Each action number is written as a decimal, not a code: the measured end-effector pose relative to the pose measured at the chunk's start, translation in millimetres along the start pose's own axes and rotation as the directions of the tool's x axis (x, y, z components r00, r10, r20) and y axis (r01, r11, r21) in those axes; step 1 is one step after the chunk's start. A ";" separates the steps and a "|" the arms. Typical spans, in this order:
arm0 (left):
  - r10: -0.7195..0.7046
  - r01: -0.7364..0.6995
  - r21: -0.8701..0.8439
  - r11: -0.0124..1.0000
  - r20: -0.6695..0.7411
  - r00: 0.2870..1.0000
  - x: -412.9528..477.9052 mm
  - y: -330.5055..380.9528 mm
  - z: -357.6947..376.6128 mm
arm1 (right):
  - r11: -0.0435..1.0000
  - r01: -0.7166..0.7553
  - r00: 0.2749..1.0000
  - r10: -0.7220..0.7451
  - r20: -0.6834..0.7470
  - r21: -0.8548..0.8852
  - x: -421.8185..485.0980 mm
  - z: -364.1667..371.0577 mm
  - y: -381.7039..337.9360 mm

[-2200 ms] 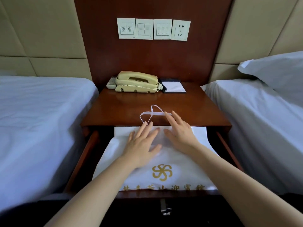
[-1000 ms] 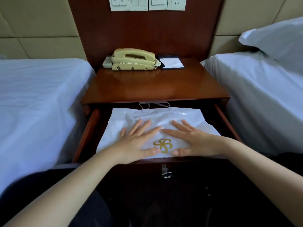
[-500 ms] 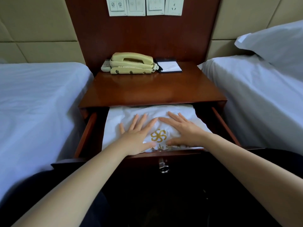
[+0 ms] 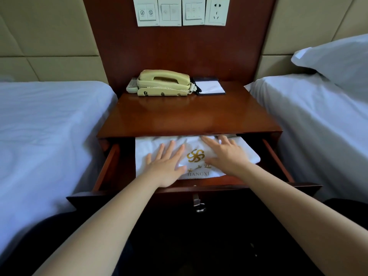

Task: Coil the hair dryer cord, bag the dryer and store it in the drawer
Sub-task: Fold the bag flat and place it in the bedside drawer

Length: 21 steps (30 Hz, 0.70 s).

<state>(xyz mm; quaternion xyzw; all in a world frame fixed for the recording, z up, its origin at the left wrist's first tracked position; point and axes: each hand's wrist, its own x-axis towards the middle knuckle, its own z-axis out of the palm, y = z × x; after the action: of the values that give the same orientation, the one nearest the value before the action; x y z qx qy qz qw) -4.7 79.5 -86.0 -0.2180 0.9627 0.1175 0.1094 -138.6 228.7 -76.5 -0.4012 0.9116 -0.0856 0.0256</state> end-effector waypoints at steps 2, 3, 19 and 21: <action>-0.024 0.024 -0.013 1.000 0.007 1.000 -2.2 -1.4 -2.0 | 0.986 0.032 0.995 -0.047 0.087 0.163 -9.9 -6.8 3.1; -0.045 0.045 -0.022 0.999 0.009 0.999 -3.1 -1.8 -1.9 | 0.978 0.051 0.990 -0.077 0.120 0.203 -17.1 -10.6 5.7; 0.005 0.029 0.184 0.982 -0.184 0.983 -92.6 17.4 4.9 | 0.974 0.188 0.955 -0.211 0.209 0.123 -95.3 -18.9 15.5; -0.014 0.055 0.200 0.978 -0.200 0.980 -83.6 15.5 4.2 | 0.982 0.177 0.959 -0.186 0.213 0.062 -87.5 -19.9 16.1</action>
<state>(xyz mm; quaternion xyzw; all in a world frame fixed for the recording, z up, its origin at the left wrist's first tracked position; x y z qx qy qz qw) 62.8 127.2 -65.3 -0.2328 0.9718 -0.0060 0.0373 -93.4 306.5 -61.7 -0.4893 0.8607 -0.0623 0.1259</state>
